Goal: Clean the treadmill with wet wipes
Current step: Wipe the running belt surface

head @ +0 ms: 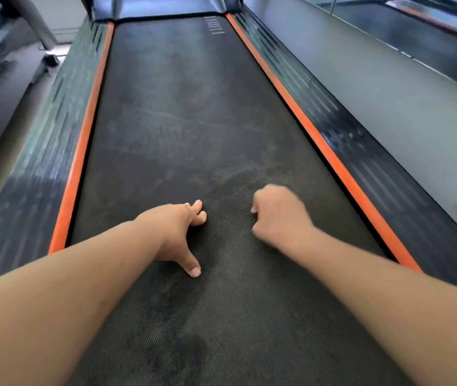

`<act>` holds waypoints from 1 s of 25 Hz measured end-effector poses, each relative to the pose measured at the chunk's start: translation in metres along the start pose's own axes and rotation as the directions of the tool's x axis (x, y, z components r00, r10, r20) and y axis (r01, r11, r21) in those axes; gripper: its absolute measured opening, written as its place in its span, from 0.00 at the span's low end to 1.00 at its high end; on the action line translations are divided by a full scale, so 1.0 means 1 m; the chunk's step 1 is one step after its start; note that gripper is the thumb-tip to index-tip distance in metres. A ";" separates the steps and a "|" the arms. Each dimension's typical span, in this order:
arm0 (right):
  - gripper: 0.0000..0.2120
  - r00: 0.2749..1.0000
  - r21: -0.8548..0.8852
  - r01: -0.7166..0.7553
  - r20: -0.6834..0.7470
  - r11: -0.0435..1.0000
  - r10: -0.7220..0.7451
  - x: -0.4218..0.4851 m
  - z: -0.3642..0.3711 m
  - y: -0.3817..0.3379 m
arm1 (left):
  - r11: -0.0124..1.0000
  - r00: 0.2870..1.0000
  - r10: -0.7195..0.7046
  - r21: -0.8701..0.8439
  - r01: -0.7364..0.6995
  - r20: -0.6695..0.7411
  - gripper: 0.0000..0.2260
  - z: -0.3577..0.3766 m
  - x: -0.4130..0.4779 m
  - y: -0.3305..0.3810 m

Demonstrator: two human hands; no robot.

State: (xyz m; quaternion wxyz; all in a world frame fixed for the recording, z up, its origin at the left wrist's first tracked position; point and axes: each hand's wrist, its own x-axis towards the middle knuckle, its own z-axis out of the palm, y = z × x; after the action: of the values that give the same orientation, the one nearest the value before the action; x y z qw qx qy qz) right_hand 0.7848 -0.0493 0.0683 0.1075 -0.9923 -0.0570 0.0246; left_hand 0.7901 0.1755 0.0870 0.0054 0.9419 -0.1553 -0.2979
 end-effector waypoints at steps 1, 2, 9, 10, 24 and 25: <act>0.10 0.991 0.093 0.116 0.058 0.989 -0.122 -0.023 0.007 -0.019 | 1.000 1.000 -0.004 -0.001 0.004 -0.002 0.59 0.000 0.000 0.000; 0.09 0.961 0.175 0.240 0.099 0.955 -0.259 -0.046 0.011 -0.033 | 1.000 1.000 -0.010 -0.004 0.010 -0.003 0.59 0.000 0.000 0.000; 0.07 0.986 -0.110 -0.161 -0.047 0.981 0.157 -0.020 -0.011 0.045 | 0.999 0.999 -0.050 -0.016 0.050 0.013 0.58 -0.003 0.002 0.005; 0.07 0.980 -0.112 -0.195 -0.055 0.974 0.190 -0.024 -0.009 0.036 | 0.998 0.998 -0.064 -0.011 0.065 0.005 0.57 -0.004 0.000 0.008; 0.10 0.989 -0.027 -0.132 0.067 0.991 0.134 -0.091 0.004 -0.066 | 0.891 0.914 -0.279 -0.434 0.132 -0.295 0.25 0.071 -0.154 0.033; 0.10 0.993 0.008 -0.073 0.098 0.997 0.072 -0.106 0.009 -0.084 | 0.906 0.922 -0.245 -0.410 0.107 -0.300 0.25 0.070 -0.154 0.030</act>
State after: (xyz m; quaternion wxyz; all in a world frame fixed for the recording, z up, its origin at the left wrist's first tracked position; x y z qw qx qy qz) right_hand 0.6705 0.0213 0.0818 0.1091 -0.9907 -0.0258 0.0775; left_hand 0.6227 0.1985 0.1182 0.1907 0.9697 -0.0033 -0.1526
